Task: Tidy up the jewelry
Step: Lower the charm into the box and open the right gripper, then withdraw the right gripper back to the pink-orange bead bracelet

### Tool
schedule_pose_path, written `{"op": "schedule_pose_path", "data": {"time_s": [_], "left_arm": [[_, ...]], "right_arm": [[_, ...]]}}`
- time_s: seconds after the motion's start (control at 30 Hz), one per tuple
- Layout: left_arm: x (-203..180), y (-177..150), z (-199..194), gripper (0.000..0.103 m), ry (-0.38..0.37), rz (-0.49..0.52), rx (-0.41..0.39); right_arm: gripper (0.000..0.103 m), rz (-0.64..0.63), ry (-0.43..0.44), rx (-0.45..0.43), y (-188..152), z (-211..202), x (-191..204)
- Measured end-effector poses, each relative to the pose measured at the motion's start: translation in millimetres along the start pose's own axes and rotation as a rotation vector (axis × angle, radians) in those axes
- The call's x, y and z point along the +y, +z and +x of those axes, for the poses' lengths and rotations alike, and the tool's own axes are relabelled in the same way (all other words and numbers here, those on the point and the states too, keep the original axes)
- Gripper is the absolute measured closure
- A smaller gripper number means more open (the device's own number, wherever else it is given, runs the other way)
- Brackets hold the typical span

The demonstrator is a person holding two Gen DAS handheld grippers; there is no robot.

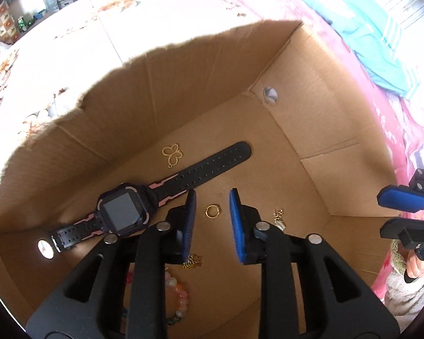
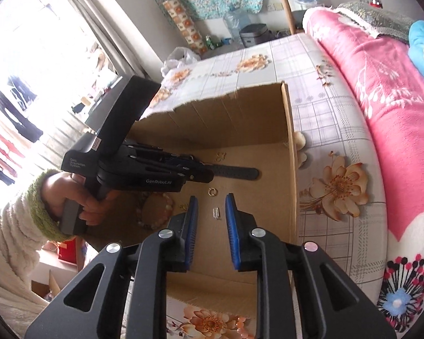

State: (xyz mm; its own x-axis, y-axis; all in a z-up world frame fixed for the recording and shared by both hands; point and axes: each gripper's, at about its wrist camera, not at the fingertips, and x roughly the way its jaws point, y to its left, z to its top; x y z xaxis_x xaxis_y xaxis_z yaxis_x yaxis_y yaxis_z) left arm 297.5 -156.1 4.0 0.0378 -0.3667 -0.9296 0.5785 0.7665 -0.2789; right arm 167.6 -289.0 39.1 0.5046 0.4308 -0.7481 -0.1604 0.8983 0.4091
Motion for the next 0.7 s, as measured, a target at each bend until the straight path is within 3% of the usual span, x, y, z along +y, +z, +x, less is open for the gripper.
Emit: {"op": "schedule_pose_path", "data": {"time_s": [0.07,0.4,0.7], "left_arm": [[-3,-5,-12,0.074,0.007,0.007,-0.034],[-17,-39,-111,0.039,0.082,0.067,-0.29],[-28,-120,-182,0.019,0.168,0.11,-0.514]], "right_arm": [[0.074,-0.005,0.005,-0.032,-3,-7,6],[0.048,-0.039,-0.008,-0.205,-20,-44,36],[0.031,-0.046,0.02,-0.316,-40,-73,45]]}}
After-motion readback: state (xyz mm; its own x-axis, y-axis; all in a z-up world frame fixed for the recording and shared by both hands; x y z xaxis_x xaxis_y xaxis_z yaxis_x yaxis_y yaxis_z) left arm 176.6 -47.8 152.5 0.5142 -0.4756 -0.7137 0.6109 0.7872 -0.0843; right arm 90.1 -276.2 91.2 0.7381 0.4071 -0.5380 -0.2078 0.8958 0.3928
